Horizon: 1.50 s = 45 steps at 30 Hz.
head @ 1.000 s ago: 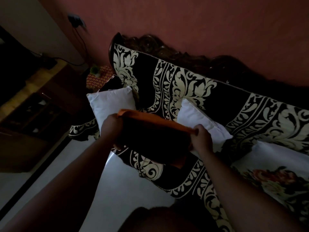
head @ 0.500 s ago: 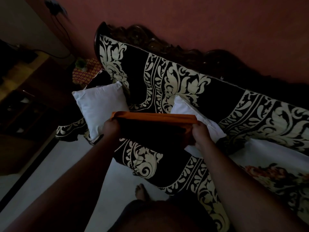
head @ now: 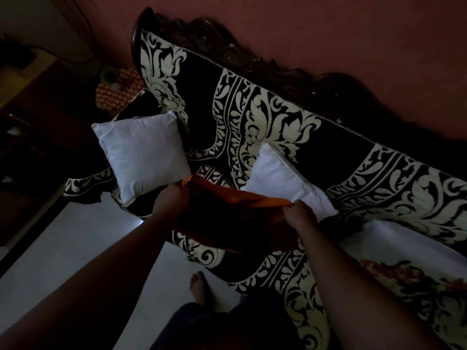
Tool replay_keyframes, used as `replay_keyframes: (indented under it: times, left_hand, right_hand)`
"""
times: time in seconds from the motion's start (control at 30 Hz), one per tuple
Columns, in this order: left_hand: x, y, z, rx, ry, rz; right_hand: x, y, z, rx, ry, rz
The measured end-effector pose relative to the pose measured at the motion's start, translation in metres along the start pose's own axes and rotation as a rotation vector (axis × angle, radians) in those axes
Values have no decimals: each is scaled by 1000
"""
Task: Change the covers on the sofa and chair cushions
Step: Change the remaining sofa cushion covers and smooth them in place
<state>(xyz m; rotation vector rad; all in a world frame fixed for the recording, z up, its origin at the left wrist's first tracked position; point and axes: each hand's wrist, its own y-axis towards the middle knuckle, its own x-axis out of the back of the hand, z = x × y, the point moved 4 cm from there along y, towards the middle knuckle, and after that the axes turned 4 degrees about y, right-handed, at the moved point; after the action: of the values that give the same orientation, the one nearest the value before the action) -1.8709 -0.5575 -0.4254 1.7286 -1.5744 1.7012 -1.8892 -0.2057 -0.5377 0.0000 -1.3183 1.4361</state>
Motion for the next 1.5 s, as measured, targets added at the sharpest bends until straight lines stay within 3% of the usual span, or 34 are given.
replay_keyframes:
  times: [0.13,0.27,0.4,0.57,0.7,0.8,0.9,1.17,1.27,1.5]
  left_hand:
    - [-19,4,4,53,-44,-58]
    - [-45,15,9,105,-156,-30]
    - [-66,21,12,236,-282,-11]
    - [-75,23,16,321,-425,-17]
    - [-81,28,32,412,-543,-35]
    - [-83,24,35,457,-607,-39]
    - [-79,18,34,483,-674,-64]
    - [-58,6,46,433,-723,-42]
    - [-46,0,49,340,-770,15]
    - [-10,-34,60,205,-887,-16]
  right_hand:
    - [-6,25,-6,21,-128,-54]
    - [-24,51,8,302,-133,44]
    - [-22,81,25,532,-189,-191]
    - [-30,121,25,320,-365,-142]
    - [-41,132,31,200,-447,-197]
    - [-52,138,31,189,-521,-243]
    - [-55,140,34,255,-456,-182]
    - [-53,80,28,451,-441,-191]
    - [-44,43,22,543,-440,-228]
    - [-18,-69,24,741,-305,-370]
